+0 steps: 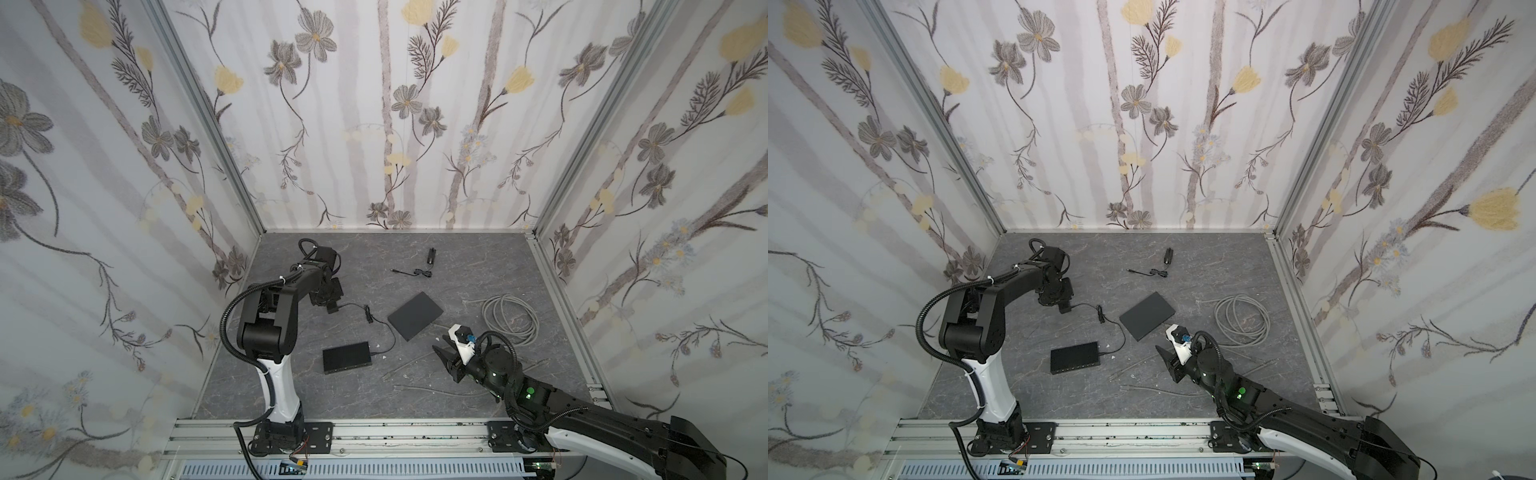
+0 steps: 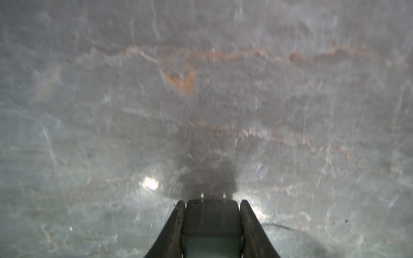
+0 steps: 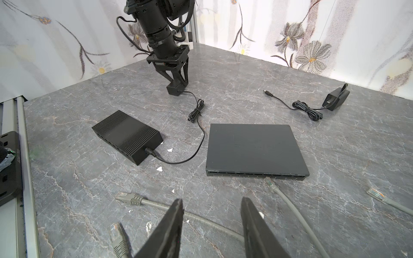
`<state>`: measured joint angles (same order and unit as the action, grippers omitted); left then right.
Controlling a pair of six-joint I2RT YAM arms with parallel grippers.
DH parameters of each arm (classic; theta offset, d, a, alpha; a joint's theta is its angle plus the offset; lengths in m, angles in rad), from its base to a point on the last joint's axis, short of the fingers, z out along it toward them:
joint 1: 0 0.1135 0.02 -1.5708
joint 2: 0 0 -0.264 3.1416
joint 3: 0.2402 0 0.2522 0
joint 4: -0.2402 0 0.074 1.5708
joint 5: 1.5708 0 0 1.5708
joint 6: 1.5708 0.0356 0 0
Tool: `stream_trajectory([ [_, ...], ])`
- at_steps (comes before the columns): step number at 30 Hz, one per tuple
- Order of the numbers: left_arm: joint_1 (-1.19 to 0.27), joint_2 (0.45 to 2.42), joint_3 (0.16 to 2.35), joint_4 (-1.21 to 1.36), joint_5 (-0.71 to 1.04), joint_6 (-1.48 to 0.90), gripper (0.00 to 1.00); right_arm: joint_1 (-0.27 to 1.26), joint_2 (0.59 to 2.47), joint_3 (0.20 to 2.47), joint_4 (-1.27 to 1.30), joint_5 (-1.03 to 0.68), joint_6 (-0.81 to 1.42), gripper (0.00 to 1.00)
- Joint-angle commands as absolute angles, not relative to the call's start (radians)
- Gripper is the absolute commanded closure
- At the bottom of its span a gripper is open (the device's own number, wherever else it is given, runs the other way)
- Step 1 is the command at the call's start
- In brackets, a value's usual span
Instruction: Insert the plug into the switch port
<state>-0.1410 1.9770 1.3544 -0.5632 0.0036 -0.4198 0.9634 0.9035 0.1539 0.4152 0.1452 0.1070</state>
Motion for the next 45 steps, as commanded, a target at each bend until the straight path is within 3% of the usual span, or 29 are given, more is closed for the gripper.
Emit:
stream_trajectory([
  [1, -0.084, 2.040, 1.445, -0.587, -0.007, -0.443, 0.67, 0.966, 0.901, 0.152, 0.458, 0.156, 0.118, 0.56],
  [9, 0.075, 2.143, 1.699, -0.678, -0.049, -0.460, 0.65, 0.975, 0.906, 0.149, 0.464, 0.164, 0.114, 0.57],
  [12, 0.105, 2.171, 1.771, -0.721, -0.014, -0.442, 0.59, 0.979, 0.924, 0.156, 0.465, 0.165, 0.110, 0.57],
  [14, 0.109, 2.166, 1.789, -0.743, -0.003, -0.444, 0.40, 0.986, 0.941, 0.161, 0.466, 0.167, 0.105, 0.57],
  [20, 0.088, 1.964, 1.578, -0.614, 0.094, -0.536, 0.02, 1.012, 0.991, 0.185, 0.458, 0.188, 0.095, 0.57],
  [32, -0.133, 1.381, 0.882, -0.370, 0.110, -0.605, 0.04, 1.037, 1.017, 0.193, 0.465, 0.215, 0.084, 0.56],
  [38, -0.236, 1.209, 0.647, -0.331, -0.007, -0.669, 0.05, 1.043, 1.062, 0.215, 0.465, 0.225, 0.074, 0.56],
  [45, -0.267, 1.187, 0.545, -0.333, -0.031, -0.675, 0.05, 1.054, 1.065, 0.215, 0.464, 0.237, 0.070, 0.56],
])
